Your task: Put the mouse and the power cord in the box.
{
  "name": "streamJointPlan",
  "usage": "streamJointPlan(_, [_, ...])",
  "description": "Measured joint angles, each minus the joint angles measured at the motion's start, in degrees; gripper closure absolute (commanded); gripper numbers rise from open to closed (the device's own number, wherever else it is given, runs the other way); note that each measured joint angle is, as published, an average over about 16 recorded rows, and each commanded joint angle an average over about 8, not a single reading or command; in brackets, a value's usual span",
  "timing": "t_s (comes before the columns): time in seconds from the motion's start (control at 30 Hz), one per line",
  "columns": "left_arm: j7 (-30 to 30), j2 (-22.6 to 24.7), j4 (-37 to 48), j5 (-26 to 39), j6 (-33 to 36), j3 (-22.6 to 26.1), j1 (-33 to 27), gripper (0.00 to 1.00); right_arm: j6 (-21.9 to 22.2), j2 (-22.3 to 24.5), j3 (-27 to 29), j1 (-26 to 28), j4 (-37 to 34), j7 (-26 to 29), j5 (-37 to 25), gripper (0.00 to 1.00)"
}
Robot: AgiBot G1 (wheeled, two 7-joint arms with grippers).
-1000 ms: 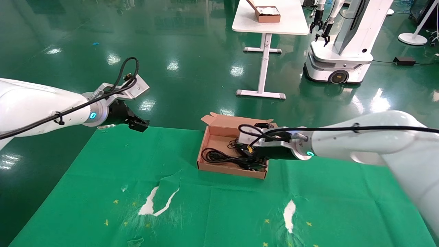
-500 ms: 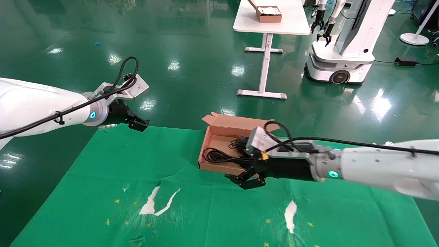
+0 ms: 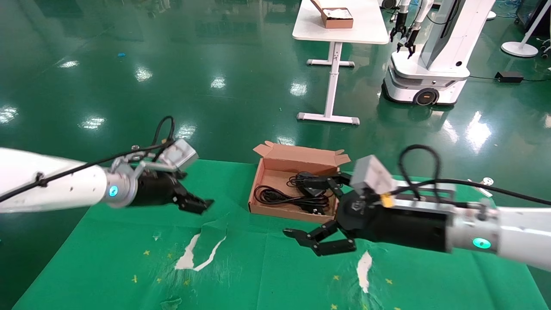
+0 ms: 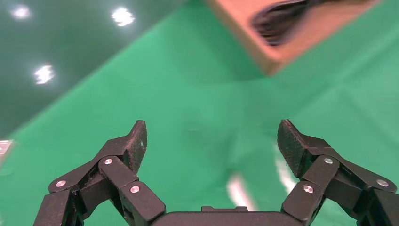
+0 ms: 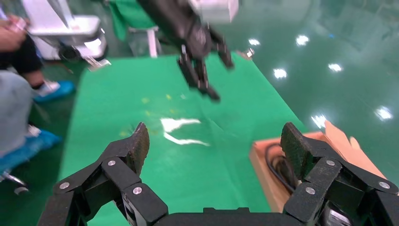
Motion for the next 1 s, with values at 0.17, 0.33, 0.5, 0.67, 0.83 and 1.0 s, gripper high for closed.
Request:
streamJointPlan(0.17, [3.93, -2.63, -3.17, -6.41, 3.82, -4.71, 3.75, 0.00, -3.58, 3.57, 3.70, -3.27, 4.45, 1.85, 4.09, 0.00])
streamJointPlan(0.33, [7.83, -5.25, -6.33, -12.80, 7.63, -9.40, 7.48, 0.00, -7.14, 7.11, 7.38, -6.52, 8.89, 3.69, 8.15, 0.00])
streamJointPlan(0.5, [11.73, -7.87, -9.48, -19.16, 11.42, -14.08, 11.20, 0.00, -10.67, 10.63, 11.02, -9.74, 13.28, 5.52, 12.19, 0.00])
streamJointPlan(0.67, [15.63, -10.48, -12.62, -25.52, 15.21, -18.75, 14.92, 0.00, -13.43, 13.38, 13.87, -12.25, 16.70, 6.94, 15.34, 0.00])
streamJointPlan(0.83, [19.53, -13.09, -15.77, -31.89, 19.01, -23.43, 18.64, 0.00, -15.08, 15.02, 15.56, -13.74, 18.74, 7.78, 17.23, 0.00])
streamJointPlan(1.0, [23.44, -15.72, -18.93, -38.28, 22.82, -28.12, 22.38, 0.00, -15.62, 15.55, 16.09, -14.22, 19.38, 8.04, 17.85, 0.00])
